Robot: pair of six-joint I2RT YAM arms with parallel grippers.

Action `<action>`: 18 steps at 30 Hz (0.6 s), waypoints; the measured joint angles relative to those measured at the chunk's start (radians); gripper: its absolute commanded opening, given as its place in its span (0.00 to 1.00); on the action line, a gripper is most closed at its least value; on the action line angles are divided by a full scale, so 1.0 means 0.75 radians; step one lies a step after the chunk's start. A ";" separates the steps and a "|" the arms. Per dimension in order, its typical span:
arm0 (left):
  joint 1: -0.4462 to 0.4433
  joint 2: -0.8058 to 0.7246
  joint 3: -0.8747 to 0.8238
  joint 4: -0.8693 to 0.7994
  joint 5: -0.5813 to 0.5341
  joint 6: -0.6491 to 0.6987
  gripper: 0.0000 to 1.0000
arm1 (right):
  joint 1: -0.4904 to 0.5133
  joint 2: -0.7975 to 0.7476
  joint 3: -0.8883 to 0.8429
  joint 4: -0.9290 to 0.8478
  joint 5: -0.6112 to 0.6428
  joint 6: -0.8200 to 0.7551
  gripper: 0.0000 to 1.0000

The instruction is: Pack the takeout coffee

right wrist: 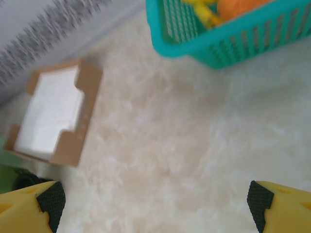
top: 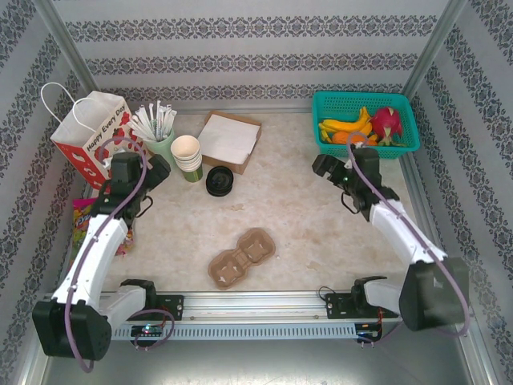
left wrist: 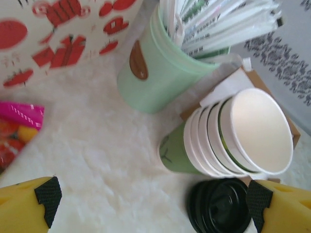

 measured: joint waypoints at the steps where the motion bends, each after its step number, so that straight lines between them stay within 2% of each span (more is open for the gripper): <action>1: -0.015 0.038 0.044 -0.045 0.015 -0.022 0.99 | 0.038 0.053 0.078 -0.083 0.007 0.001 0.98; 4: -0.072 0.166 0.174 -0.159 0.051 -0.066 0.95 | 0.146 0.165 0.234 -0.216 0.019 -0.004 0.98; 8: -0.138 0.338 0.375 -0.278 0.057 -0.073 0.87 | 0.240 0.244 0.308 -0.253 -0.007 0.003 0.98; 13: -0.166 0.537 0.615 -0.364 0.039 -0.033 0.78 | 0.303 0.301 0.375 -0.251 -0.025 0.016 0.98; 18: -0.166 0.693 0.743 -0.432 -0.028 0.019 0.70 | 0.317 0.304 0.430 -0.247 -0.036 0.014 0.98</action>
